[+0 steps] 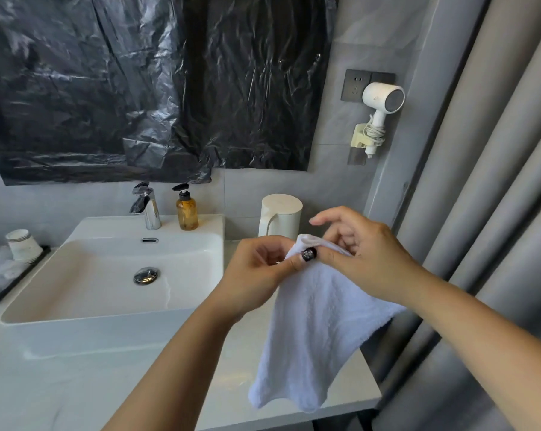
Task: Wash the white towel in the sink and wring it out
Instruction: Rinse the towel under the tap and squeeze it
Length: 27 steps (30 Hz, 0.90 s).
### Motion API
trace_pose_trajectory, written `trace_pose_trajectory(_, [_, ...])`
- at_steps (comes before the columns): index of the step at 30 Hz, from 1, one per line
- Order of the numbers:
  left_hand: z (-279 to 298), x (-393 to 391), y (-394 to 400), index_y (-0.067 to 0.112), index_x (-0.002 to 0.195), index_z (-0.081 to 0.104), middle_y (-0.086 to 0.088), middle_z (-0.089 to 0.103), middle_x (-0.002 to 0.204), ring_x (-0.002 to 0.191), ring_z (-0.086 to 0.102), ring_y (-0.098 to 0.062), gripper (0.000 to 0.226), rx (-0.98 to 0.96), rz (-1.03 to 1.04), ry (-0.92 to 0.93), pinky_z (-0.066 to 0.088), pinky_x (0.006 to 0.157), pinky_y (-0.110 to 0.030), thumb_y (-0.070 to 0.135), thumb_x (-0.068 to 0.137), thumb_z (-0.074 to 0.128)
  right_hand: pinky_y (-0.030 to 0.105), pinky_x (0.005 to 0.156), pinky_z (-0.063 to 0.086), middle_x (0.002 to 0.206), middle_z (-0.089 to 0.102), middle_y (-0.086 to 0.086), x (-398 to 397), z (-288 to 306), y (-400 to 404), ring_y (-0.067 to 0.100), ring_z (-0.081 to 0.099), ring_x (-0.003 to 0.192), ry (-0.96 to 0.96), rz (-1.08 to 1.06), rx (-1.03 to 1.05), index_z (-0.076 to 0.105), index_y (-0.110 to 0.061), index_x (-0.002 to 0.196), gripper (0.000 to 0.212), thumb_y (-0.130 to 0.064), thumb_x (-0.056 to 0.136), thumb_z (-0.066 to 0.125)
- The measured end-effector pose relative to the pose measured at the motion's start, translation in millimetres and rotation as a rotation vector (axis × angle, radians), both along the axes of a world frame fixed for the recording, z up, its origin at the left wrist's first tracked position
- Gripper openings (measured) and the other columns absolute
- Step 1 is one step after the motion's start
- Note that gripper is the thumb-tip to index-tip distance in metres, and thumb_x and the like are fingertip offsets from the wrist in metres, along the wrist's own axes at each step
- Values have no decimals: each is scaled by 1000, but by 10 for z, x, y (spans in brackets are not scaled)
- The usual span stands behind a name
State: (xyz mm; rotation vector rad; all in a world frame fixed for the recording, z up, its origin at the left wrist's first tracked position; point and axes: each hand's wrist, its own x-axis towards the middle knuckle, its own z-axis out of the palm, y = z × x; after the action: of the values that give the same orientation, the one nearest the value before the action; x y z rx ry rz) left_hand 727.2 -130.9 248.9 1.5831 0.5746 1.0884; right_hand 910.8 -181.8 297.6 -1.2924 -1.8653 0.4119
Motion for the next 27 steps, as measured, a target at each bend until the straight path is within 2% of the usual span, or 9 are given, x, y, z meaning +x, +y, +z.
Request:
trace_pose_trajectory(3, [-46, -13, -25, -6, 94, 71, -21, 68, 92, 87, 58, -25, 38, -125, -21, -80, 42, 81, -41, 31, 88, 68, 20, 73, 48, 92, 66, -17, 176, -144, -94, -1, 63, 84, -102, 9, -359, 52, -39, 114, 46, -29, 78, 80])
trace_pose_trajectory(6, [-110, -49, 4, -4, 93, 68, -17, 63, 88, 85, 55, -25, 45, -188, 13, -106, 39, 79, -41, 40, 86, 68, 15, 61, 37, 74, 55, -17, 270, -498, -183, -1, 49, 65, -173, -106, -519, 60, -30, 85, 22, -36, 75, 80])
trace_pose_trajectory(9, [-173, -110, 135, 0, 86, 68, -6, 60, 79, 77, 52, -19, 41, -59, 103, 79, 39, 72, -36, 42, 85, 68, 25, 58, 34, 67, 52, -1, 354, -664, -50, 6, 45, 61, -56, -169, -468, 61, -4, 76, 28, -26, 78, 80])
trace_pose_trajectory(12, [-298, -275, 400, 15, 90, 72, 3, 73, 87, 85, 66, -16, 16, 182, 167, 370, 53, 77, -36, 30, 90, 67, 27, 60, 33, 68, 57, 14, 380, -665, 192, 8, 45, 64, -20, -196, -453, 65, 4, 78, 28, -19, 76, 82])
trace_pose_trajectory(14, [-431, -401, 591, 15, 90, 69, 0, 73, 87, 86, 68, -20, 23, 184, 173, 466, 53, 80, -43, 37, 84, 67, 29, 62, 39, 80, 66, 18, 342, -656, 379, 10, 52, 69, -104, -217, -433, 71, -1, 80, 25, -21, 73, 84])
trace_pose_trajectory(17, [-552, -463, 810, 17, 87, 68, 4, 72, 83, 81, 66, -18, 27, 103, 192, 457, 52, 79, -44, 42, 78, 71, 35, 68, 52, 84, 73, 9, 269, -540, 644, 18, 67, 78, -208, -266, -369, 77, -12, 81, 13, -20, 73, 84])
trace_pose_trajectory(19, [-528, -418, 928, 18, 85, 66, 9, 69, 79, 78, 61, -11, 10, 71, 198, 375, 50, 77, -46, 27, 84, 70, 38, 73, 54, 82, 74, 8, 281, -425, 786, 21, 69, 85, -189, -289, -288, 79, -13, 82, 9, -16, 75, 81])
trace_pose_trajectory(21, [-392, -328, 1010, 9, 92, 65, 0, 68, 85, 82, 61, -15, 20, 82, 221, 290, 52, 83, -50, 28, 85, 64, 34, 73, 53, 84, 75, 5, 337, -291, 898, 18, 69, 85, -145, -325, -195, 80, -16, 87, 13, -12, 75, 80])
trace_pose_trajectory(27, [-152, -112, 969, 18, 95, 57, 1, 65, 88, 82, 59, -10, 6, 200, 152, 233, 48, 77, -27, 12, 95, 58, 17, 71, 42, 91, 62, -1, 549, -175, 903, 11, 58, 82, -121, -293, -41, 71, -33, 96, 33, -5, 78, 76])
